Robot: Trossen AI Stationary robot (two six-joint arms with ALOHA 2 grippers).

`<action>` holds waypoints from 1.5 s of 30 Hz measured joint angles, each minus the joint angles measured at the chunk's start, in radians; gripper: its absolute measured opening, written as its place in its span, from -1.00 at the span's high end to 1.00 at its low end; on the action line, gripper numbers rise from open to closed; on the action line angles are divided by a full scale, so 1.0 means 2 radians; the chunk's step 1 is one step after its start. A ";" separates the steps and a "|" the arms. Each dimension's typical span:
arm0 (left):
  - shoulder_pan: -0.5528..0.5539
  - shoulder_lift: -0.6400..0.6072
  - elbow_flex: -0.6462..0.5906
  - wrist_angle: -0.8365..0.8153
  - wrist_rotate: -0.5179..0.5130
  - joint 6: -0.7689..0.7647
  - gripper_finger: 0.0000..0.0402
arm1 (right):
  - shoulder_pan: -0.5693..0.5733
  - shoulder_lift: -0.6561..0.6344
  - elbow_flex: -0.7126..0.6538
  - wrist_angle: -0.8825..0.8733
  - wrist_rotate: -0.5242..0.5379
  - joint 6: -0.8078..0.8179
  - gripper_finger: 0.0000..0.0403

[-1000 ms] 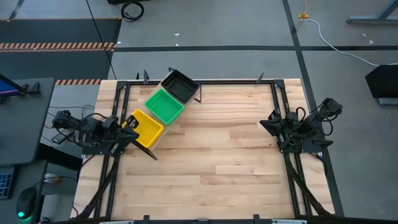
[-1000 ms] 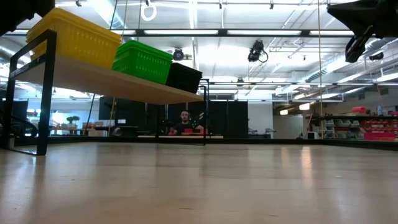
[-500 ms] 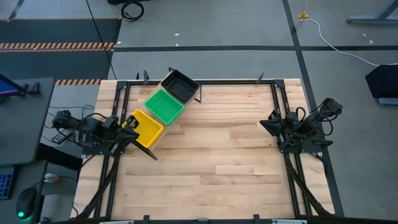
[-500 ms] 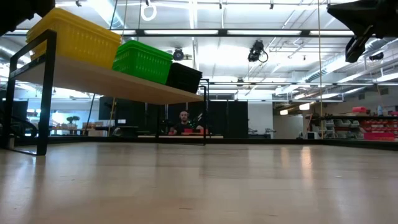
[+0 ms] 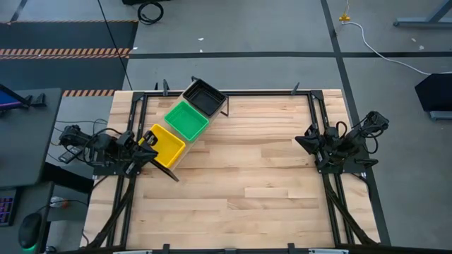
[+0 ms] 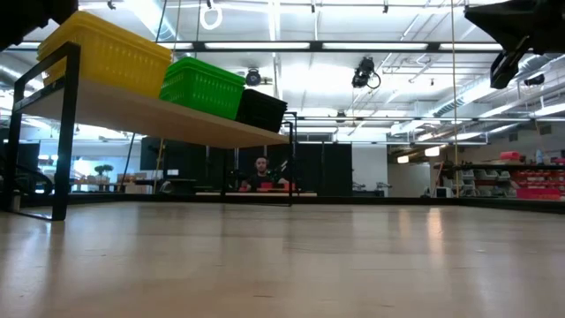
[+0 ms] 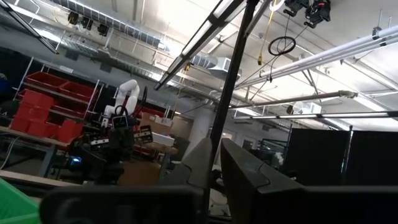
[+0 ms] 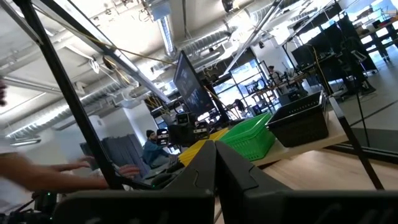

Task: Stack baskets on shelf by color
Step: Return to Home Position

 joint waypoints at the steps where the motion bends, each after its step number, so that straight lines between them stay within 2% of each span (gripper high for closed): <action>1: 0.000 0.000 0.000 0.000 0.000 0.000 0.81 | 0.000 0.000 0.000 0.000 0.000 0.000 0.96; 45: 0.000 0.000 0.000 0.000 0.000 0.000 0.82 | 0.000 0.000 0.000 0.000 0.000 0.000 0.95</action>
